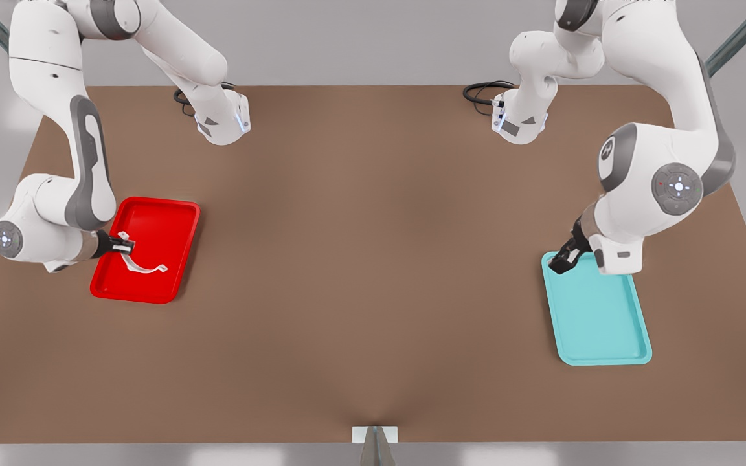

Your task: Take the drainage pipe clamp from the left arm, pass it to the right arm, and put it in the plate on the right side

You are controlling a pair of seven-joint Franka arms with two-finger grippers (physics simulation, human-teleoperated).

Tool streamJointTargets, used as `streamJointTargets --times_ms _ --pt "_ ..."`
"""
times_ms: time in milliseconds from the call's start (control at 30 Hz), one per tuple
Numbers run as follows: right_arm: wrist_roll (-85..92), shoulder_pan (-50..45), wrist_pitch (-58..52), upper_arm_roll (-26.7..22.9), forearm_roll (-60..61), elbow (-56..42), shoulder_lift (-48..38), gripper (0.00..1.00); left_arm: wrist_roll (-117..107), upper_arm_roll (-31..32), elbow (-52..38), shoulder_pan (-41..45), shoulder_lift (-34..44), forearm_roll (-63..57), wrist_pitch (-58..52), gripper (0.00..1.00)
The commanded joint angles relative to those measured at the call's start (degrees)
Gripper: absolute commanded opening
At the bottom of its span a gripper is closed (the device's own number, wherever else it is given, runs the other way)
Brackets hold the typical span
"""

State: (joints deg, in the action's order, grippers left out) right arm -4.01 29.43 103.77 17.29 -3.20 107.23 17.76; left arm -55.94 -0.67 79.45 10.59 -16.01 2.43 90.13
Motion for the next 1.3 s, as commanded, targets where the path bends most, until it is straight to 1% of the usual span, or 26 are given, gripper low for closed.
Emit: streamJointTargets --times_ms 0,100,233,300,433,500,533,567,700,800,867,900,933,967,1000,1100,1267 --pt "6.47 0.36 -0.76 -0.06 -0.32 -0.18 1.13 0.21 47.42 0.06 -0.08 -0.04 -0.17 -0.15 -0.13 1.00" --pt "7.00 2.38 1.44 -0.50 -1.90 -2.29 5.17 0.21 47.33 -0.03 -0.08 -0.04 -0.25 -0.15 -0.13 1.00" --pt "7.53 2.65 0.82 -0.50 -1.90 -1.85 5.35 0.21 46.89 -0.12 -0.08 -0.04 -0.25 -0.15 -0.13 1.00" --pt "9.37 4.75 1.70 -0.50 -1.90 -1.94 7.28 0.21 46.10 -0.03 -0.08 0.05 -0.60 -0.06 -0.39 1.00" --pt "10.95 5.46 2.67 -0.50 -3.30 -2.20 7.81 0.21 51.02 -0.38 -0.17 -0.48 -0.78 -0.32 -0.13 1.00" --pt "11.13 5.46 2.67 -0.50 -3.39 -2.11 7.90 0.21 57.61 -1.00 -0.17 -0.48 -0.95 -1.64 -0.04 1.00" --pt "11.04 5.37 2.76 -0.50 -4.71 -2.11 7.99 0.91 59.72 -1.00 -0.43 -0.39 -1.57 -1.64 0.05 1.00" --pt "11.04 5.37 2.93 -0.50 -4.71 -2.20 8.08 1.00 59.72 -1.00 -0.87 -0.39 -2.36 -1.64 0.14 1.00" --pt "11.04 5.28 3.37 -0.50 -4.97 -2.38 8.25 1.00 59.37 -1.00 -1.49 -0.39 -3.51 -1.73 0.93 1.00" --pt "10.95 4.67 2.32 0.29 -4.97 -6.77 7.64 1.00 59.63 -1.08 -1.66 -0.39 -3.59 -1.73 0.93 1.00" --pt "10.34 4.49 -7.07 8.35 -5.06 -19.22 6.93 1.00 59.55 -1.08 -1.66 -0.39 -3.68 -3.21 1.01 1.00" --pt "10.43 4.49 -7.44 13.99 -5.15 -26.26 6.93 1.00 59.37 -1.08 -1.66 -0.31 -3.68 -3.66 1.10 1.00" --pt "10.43 4.84 -8.31 16.20 -5.24 -28.04 4.92 1.00 59.46 -1.08 -1.66 -0.31 -3.59 -3.66 1.01 1.00" --pt "8.68 4.58 -10.86 16.37 -5.15 -27.51 3.94 1.00 59.46 -1.08 -1.66 -0.31 -3.59 -3.66 1.01 1.00" --pt "5.60 4.75 -12.10 19.36 -5.41 -27.51 3.68 1.00 59.37 -1.08 -1.66 -0.31 -3.59 -3.66 1.02 1.00" --pt "1.29 4.58 -14.29 22.70 -6.38 -27.34 2.98 1.00 59.54 -1.00 -1.93 -0.31 -3.59 -3.66 1.01 1.00" --pt "0.41 4.49 -14.38 23.05 -6.38 -26.99 3.07 1.00 59.55 -0.91 -2.28 -0.13 -3.51 -3.66 1.01 1.00"
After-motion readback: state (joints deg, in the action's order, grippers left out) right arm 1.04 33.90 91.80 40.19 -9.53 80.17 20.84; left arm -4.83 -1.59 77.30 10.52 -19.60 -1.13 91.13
